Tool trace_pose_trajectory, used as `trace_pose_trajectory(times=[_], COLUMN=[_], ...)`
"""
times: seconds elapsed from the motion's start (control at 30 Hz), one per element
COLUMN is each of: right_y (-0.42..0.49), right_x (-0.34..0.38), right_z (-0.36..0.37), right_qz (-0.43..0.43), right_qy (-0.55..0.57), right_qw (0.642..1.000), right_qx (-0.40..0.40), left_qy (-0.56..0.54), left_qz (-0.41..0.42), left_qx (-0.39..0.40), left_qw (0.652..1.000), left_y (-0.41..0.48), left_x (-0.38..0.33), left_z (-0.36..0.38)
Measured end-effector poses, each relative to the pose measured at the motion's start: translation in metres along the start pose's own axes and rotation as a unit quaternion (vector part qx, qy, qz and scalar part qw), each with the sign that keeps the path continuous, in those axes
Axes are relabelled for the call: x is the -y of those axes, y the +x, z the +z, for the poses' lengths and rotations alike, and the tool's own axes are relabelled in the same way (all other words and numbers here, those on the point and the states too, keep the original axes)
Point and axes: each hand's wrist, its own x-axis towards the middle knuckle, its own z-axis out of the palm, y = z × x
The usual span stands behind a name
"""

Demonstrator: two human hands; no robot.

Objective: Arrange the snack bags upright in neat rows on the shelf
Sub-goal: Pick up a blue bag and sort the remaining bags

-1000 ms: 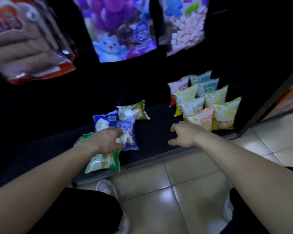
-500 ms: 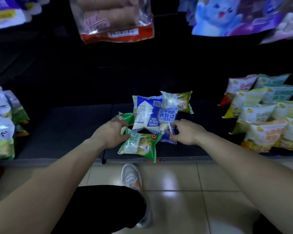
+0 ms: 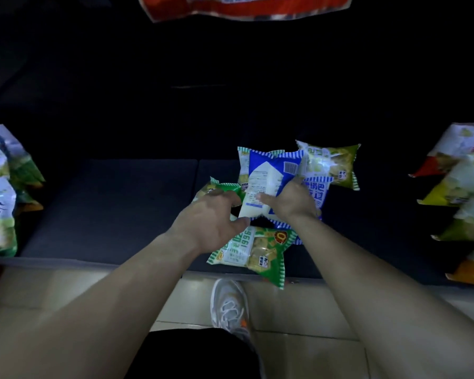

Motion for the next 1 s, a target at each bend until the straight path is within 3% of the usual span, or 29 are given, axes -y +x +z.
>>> trace_pose_trajectory(times=[0.17, 0.33, 0.47, 0.67, 0.83, 1.0], right_y=[0.007, 0.003, -0.018, -0.092, -0.167, -0.212], right_x=[0.01, 0.021, 0.02, -0.019, -0.06, -0.093], right_z=[0.001, -0.025, -0.082, -0.198, -0.258, -0.286], right_qz=[0.002, -0.063, -0.126, -0.195, -0.207, -0.218], right_qy=[0.02, 0.03, 0.077, -0.056, -0.195, -0.192], right_qw=[1.0, 0.997, 0.989, 0.978, 0.957, 0.957], right_qx=[-0.008, -0.046, -0.033, 0.046, 0.052, 0.015], left_qy=[-0.019, -0.023, -0.03, -0.111, -0.174, -0.248], left_qz=[-0.014, -0.01, -0.003, 0.078, 0.19, 0.24], left_qx=[-0.009, -0.015, -0.052, -0.123, -0.027, 0.001], left_qw=[1.0, 1.0, 0.998, 0.983, 0.966, 0.939], left_y=[0.005, 0.005, 0.005, -0.007, -0.035, -0.06], left_x=[-0.003, -0.007, -0.015, -0.065, -0.152, -0.208], left_z=[-0.005, -0.012, -0.025, -0.045, -0.043, -0.019])
